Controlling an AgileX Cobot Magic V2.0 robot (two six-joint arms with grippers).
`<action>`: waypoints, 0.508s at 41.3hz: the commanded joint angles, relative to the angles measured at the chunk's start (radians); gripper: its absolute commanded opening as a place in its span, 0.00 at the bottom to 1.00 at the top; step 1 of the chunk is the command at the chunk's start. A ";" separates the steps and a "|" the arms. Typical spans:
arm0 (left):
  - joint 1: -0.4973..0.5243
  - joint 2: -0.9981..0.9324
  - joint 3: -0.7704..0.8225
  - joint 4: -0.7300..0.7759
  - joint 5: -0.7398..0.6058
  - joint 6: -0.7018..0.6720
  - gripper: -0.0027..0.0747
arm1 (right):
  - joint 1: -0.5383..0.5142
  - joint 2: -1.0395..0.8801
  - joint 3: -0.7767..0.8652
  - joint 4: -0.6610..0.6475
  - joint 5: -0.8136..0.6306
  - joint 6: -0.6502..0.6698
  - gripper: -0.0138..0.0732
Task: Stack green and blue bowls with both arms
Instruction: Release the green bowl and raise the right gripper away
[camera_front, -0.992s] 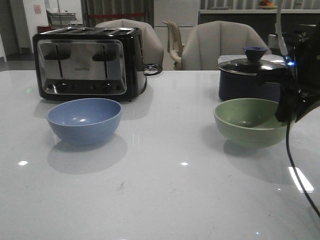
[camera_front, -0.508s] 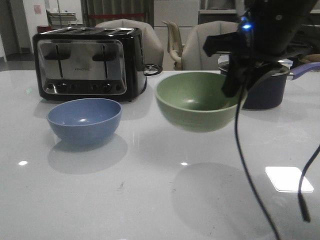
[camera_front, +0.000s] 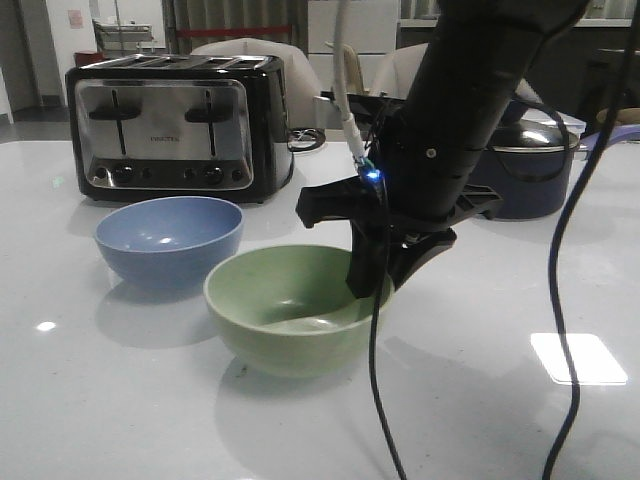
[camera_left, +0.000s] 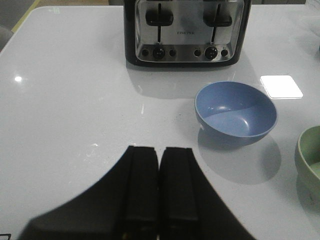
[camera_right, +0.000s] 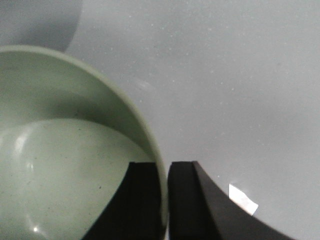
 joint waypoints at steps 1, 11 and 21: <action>-0.008 0.012 -0.030 -0.006 -0.083 -0.012 0.16 | -0.001 -0.052 -0.032 0.012 -0.055 -0.012 0.61; -0.008 0.012 -0.030 -0.006 -0.083 -0.012 0.16 | -0.001 -0.167 -0.020 -0.039 -0.036 -0.012 0.69; -0.008 0.012 -0.030 -0.004 -0.083 -0.012 0.16 | 0.001 -0.462 0.162 -0.184 -0.041 -0.012 0.69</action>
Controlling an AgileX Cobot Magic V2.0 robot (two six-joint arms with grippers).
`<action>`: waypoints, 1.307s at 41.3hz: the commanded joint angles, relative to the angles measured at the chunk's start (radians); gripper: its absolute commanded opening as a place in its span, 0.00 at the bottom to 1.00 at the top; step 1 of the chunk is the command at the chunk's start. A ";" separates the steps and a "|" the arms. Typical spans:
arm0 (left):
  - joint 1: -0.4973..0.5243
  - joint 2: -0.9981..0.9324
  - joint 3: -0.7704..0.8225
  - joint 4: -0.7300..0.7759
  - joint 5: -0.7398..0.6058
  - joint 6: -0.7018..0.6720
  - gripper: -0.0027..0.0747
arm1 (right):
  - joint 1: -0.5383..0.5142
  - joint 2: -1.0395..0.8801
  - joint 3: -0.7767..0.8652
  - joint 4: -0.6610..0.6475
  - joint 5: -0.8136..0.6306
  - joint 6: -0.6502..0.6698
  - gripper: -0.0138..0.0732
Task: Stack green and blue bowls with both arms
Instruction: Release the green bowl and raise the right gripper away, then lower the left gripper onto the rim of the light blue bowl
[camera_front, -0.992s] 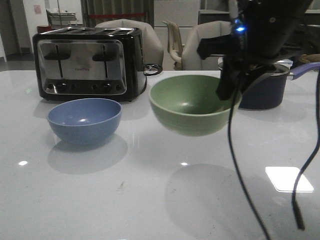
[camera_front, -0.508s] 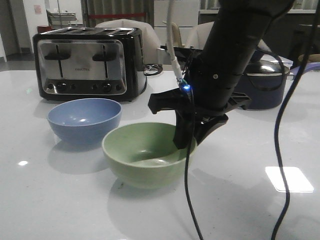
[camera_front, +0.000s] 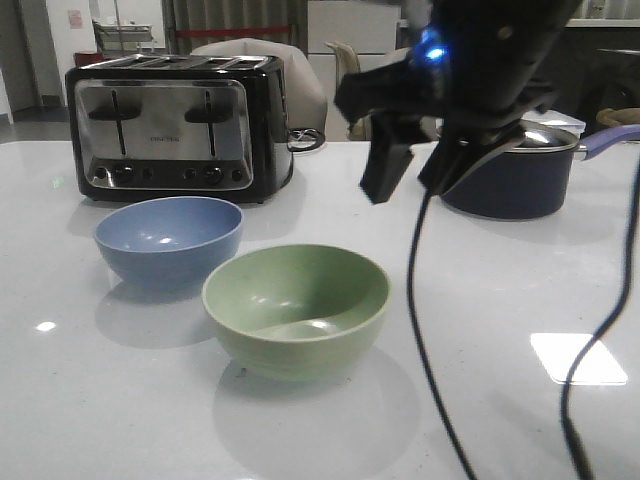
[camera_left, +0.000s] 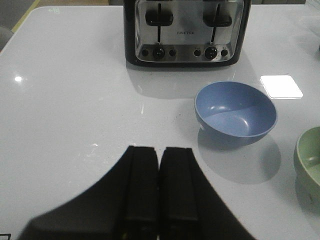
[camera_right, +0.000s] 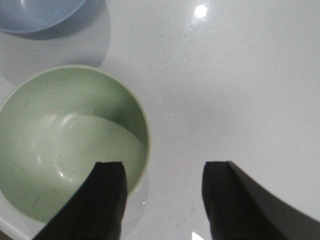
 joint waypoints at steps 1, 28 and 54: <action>-0.008 0.012 -0.030 -0.004 -0.083 -0.012 0.16 | 0.001 -0.173 0.059 -0.069 -0.032 -0.011 0.69; -0.014 0.040 -0.033 0.002 -0.083 0.025 0.31 | 0.001 -0.728 0.480 -0.082 -0.025 -0.011 0.69; -0.167 0.726 -0.403 0.022 0.054 0.025 0.82 | 0.001 -0.736 0.481 -0.082 -0.026 -0.010 0.69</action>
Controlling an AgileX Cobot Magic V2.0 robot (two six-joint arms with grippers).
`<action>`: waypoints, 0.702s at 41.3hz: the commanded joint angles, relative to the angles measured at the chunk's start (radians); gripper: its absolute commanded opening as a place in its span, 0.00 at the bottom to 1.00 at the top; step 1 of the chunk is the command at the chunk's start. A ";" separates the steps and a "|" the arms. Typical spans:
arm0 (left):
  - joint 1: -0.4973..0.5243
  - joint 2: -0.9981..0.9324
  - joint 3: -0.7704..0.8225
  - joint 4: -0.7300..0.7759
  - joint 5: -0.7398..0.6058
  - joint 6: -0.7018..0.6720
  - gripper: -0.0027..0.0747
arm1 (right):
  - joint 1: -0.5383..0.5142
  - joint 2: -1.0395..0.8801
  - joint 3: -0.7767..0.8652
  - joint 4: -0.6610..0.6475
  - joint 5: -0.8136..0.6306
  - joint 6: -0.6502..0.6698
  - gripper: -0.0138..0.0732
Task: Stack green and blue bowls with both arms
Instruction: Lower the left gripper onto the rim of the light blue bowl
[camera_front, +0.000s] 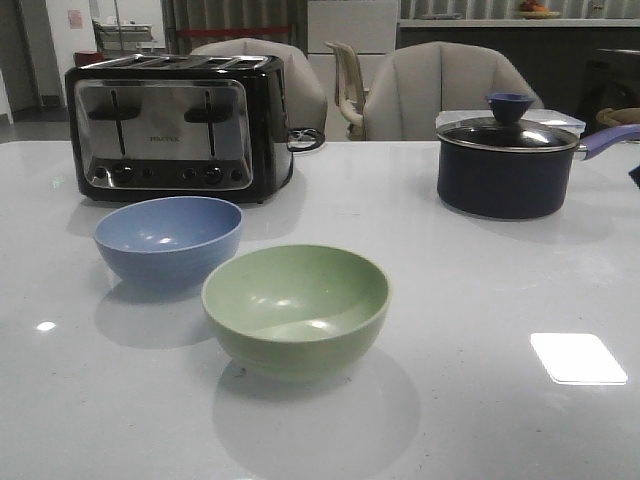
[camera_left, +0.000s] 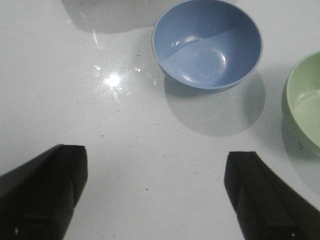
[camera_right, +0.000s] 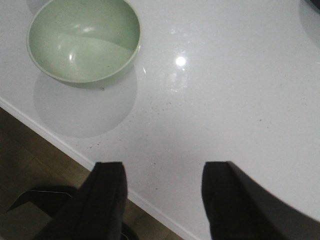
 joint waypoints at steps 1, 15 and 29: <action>-0.009 0.102 -0.113 0.003 -0.044 -0.002 0.82 | 0.001 -0.005 -0.024 -0.010 -0.059 -0.009 0.69; -0.009 0.501 -0.393 -0.003 -0.009 -0.002 0.81 | 0.001 -0.005 -0.024 -0.010 -0.059 -0.009 0.69; -0.009 0.743 -0.554 -0.001 -0.039 -0.002 0.81 | 0.001 -0.005 -0.024 -0.010 -0.059 -0.009 0.69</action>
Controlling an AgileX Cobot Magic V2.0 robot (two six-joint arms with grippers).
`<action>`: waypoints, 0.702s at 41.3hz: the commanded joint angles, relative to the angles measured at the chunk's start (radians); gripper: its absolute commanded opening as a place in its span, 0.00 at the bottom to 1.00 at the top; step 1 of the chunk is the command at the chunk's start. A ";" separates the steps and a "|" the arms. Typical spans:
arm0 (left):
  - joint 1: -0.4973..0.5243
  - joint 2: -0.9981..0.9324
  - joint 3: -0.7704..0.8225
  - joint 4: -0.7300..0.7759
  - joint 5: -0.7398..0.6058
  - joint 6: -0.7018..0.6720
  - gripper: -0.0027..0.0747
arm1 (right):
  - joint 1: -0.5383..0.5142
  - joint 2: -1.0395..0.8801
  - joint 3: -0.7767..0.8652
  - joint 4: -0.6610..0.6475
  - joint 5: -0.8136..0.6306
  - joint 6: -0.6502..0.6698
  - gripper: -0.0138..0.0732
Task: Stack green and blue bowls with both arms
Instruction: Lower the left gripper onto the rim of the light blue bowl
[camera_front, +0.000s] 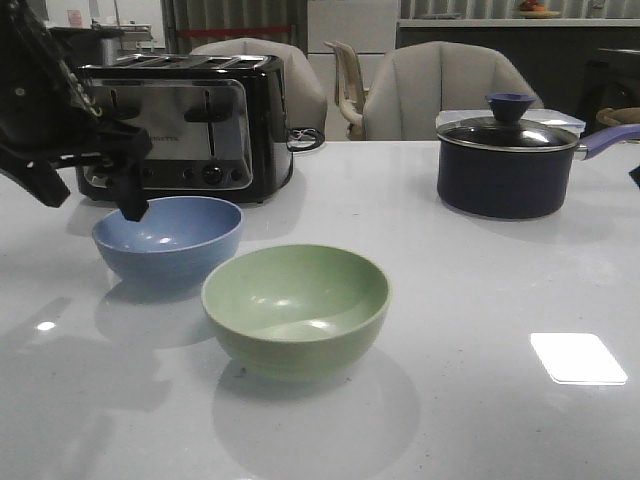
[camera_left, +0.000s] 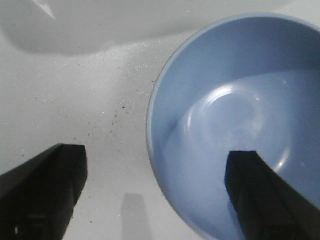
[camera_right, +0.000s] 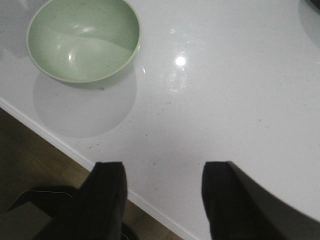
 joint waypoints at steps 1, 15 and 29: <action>-0.009 -0.001 -0.056 -0.001 -0.053 -0.003 0.81 | 0.001 -0.005 -0.024 -0.010 -0.059 -0.008 0.69; -0.009 0.056 -0.061 -0.003 -0.120 -0.003 0.45 | 0.001 -0.005 -0.024 -0.010 -0.059 -0.008 0.69; -0.009 0.010 -0.063 -0.003 -0.085 -0.003 0.17 | 0.001 -0.005 -0.024 -0.010 -0.059 -0.008 0.69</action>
